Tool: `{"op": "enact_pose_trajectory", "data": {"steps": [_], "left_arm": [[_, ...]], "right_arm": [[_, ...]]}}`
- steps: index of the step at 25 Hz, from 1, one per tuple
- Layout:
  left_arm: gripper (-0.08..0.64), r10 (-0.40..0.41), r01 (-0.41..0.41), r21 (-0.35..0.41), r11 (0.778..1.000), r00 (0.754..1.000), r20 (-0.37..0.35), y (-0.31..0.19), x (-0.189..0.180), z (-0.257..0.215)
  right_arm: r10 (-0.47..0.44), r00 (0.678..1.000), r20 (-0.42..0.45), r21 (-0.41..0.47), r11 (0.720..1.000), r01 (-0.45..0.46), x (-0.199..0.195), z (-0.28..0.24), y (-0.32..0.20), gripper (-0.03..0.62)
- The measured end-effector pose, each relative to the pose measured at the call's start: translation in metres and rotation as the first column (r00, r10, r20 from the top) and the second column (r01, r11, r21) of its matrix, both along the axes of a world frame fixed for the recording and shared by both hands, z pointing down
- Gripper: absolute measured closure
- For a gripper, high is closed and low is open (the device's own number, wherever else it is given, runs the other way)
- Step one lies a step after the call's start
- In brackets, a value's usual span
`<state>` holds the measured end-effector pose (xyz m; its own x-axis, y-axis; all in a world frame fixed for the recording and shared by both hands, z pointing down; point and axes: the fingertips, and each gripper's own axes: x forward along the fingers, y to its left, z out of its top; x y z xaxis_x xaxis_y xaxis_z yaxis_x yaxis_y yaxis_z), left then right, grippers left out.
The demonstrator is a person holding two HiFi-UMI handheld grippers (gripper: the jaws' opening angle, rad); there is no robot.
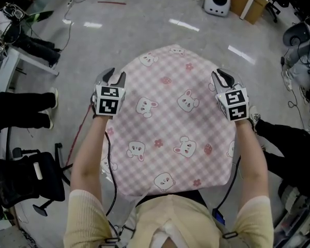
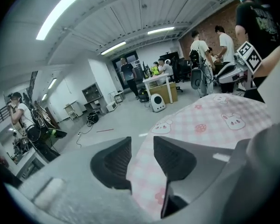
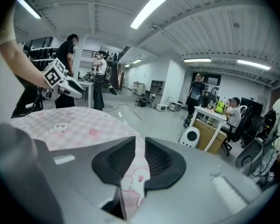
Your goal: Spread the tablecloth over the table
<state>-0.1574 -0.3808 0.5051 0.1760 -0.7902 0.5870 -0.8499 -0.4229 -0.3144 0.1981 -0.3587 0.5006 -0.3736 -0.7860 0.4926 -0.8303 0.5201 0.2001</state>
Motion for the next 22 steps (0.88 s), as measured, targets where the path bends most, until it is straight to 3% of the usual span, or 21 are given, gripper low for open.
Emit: {"op": "enact_pose_trajectory", "data": {"steps": [5,12,18,22], "left_arm": [[0.448,0.016,-0.016,-0.006,1.0,0.999,-0.048,0.027,0.001,-0.016],[0.555,-0.024,0.027,0.019,0.999,0.99,-0.142,0.072,-0.008,-0.054],[0.555,-0.013,0.028,0.08,0.996,0.983,-0.181,0.118,-0.008,-0.085],[0.557,-0.046,0.07,0.101,0.992,0.974,-0.222,0.153,-0.019,-0.098]], "right_arm": [[0.026,1.0,-0.004,0.01,1.0,-0.026,-0.006,-0.018,0.026,0.588],[0.066,0.997,0.033,0.046,0.997,-0.068,-0.004,-0.05,0.068,0.588],[0.096,0.993,0.073,0.058,0.993,-0.1,-0.006,-0.071,0.109,0.588],[0.102,0.991,0.091,0.085,0.99,-0.11,-0.015,-0.09,0.137,0.589]]}}
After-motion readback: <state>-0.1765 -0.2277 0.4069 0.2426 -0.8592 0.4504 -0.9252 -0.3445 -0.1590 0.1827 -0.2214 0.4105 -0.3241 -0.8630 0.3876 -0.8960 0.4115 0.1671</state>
